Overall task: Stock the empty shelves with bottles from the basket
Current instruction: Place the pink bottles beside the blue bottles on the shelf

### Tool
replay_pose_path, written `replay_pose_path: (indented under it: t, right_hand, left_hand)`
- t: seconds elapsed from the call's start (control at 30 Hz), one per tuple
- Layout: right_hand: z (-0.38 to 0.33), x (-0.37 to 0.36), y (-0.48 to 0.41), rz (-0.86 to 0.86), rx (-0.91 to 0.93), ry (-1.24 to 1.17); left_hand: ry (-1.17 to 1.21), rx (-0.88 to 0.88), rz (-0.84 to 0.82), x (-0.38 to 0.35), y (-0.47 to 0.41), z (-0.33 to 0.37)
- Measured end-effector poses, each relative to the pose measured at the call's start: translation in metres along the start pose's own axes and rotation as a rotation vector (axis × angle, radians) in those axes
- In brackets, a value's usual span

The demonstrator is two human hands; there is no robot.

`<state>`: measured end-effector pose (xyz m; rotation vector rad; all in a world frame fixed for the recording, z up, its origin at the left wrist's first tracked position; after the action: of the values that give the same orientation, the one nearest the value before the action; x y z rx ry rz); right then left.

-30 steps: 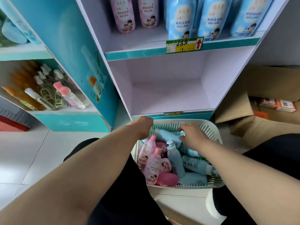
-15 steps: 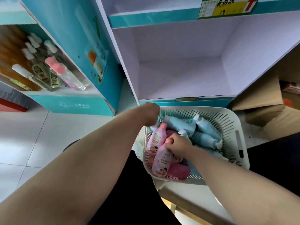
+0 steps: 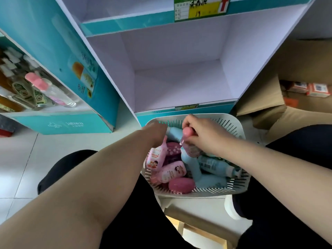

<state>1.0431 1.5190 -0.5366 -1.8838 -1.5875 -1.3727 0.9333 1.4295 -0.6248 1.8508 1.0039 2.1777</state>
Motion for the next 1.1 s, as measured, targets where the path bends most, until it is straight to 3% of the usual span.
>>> replay_pose_path:
  t: [0.2, 0.47, 0.6, 0.73, 0.9, 1.1]
  right_hand:
    - [0.003, 0.025, -0.004, 0.064, 0.052, 0.028]
    - [0.011, 0.024, -0.008, 0.049, 0.077, -0.015]
    - [0.013, 0.022, -0.01, 0.068, 0.08, -0.018]
    - [0.015, 0.017, -0.018, 0.059, 0.066, -0.039]
    - [0.018, 0.013, -0.023, 0.068, 0.005, -0.085]
    - [0.018, 0.034, 0.004, 0.168, -0.023, -0.2]
  left_hand:
    - [-0.03, 0.006, -0.044, -0.023, -0.02, 0.007]
    - [-0.254, -0.089, -0.15, -0.036, -0.033, 0.017]
    - [-0.296, -0.105, -0.112, -0.033, -0.033, 0.018]
    - [-0.135, -0.076, -0.028, -0.019, -0.028, 0.017]
    - [0.297, -0.016, -0.015, -0.016, 0.004, 0.013]
    - [0.485, 0.175, 0.309, 0.01, 0.053, -0.005]
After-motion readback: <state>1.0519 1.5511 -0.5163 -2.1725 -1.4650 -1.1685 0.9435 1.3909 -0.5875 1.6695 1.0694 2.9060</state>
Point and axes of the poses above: each hand's wrist, its own y-axis away from the middle knuckle, its own x-axis out of the back of the hand, z = x × y, the point moved 6 cm from there along -y, towards the middle knuckle, and after that the axes turned 10 degrees about -x, right-handed, at the moved point
